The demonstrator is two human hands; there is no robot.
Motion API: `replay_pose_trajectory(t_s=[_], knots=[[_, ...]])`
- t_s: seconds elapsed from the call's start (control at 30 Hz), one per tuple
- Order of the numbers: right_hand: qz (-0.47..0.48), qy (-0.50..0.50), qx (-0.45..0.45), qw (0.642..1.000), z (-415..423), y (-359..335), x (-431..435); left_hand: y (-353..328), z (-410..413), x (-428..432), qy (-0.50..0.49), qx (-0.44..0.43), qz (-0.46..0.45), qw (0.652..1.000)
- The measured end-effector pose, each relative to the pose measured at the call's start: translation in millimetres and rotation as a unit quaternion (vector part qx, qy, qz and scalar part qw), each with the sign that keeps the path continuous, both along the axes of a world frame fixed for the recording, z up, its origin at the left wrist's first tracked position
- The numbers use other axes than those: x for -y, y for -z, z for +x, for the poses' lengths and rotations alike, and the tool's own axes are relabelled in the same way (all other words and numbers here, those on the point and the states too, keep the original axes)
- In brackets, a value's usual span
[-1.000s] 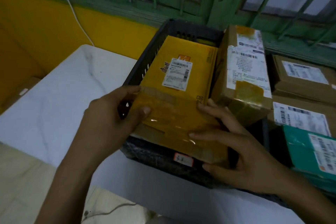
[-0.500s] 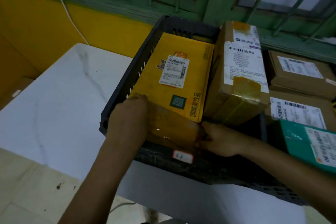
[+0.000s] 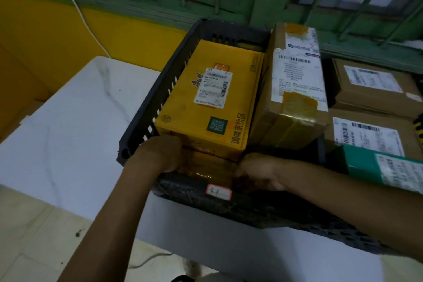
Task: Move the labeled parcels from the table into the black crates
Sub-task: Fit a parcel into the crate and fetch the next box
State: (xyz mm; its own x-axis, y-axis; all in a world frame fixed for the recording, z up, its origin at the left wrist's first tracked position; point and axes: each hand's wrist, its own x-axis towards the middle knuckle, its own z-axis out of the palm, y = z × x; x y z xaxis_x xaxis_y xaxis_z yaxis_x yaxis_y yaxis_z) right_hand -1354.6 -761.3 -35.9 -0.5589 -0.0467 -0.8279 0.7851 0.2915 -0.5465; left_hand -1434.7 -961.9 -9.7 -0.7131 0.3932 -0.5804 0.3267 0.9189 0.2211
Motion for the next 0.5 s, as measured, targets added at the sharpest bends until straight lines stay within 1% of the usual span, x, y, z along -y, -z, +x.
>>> replay_pose_trajectory(t_s=[0.07, 0.13, 0.2, 0.27, 0.3, 0.37, 0.4, 0.43, 0.5], knots=[[0.010, 0.015, -0.004, 1.000, 0, 2, 7, 2, 1, 1, -0.007, -0.025, 0.033, 0.999], [0.008, 0.032, -0.009, 0.999, 2, 2, 10, 4, 4, 4, -0.008, -0.069, 0.064, 0.996], [-0.001, 0.043, -0.010, 0.999, 3, -1, 9, 3, 6, 6, -0.001, -0.123, 0.088, 0.989], [0.012, 0.040, -0.011, 0.999, 6, -8, 11, 2, 7, 6, -0.005, -0.163, 0.139, 0.977], [0.037, 0.021, -0.022, 0.999, 6, -10, 12, 0, 7, 4, -0.007, -0.165, 0.181, 0.969], [0.118, -0.033, -0.067, 0.990, 10, -19, 13, -3, 7, -1, 0.009, -0.144, 0.263, 0.954], [0.139, -0.038, -0.095, 0.985, 12, -24, 15, -4, 8, -5, 0.026, -0.131, 0.297, 0.946], [0.127, -0.019, -0.118, 0.985, 15, -31, 16, -5, 10, -9, 0.042, -0.118, 0.325, 0.937], [0.052, 0.088, -0.160, 0.982, 27, -45, 20, -8, 14, -17, 0.050, -0.085, 0.383, 0.918]])
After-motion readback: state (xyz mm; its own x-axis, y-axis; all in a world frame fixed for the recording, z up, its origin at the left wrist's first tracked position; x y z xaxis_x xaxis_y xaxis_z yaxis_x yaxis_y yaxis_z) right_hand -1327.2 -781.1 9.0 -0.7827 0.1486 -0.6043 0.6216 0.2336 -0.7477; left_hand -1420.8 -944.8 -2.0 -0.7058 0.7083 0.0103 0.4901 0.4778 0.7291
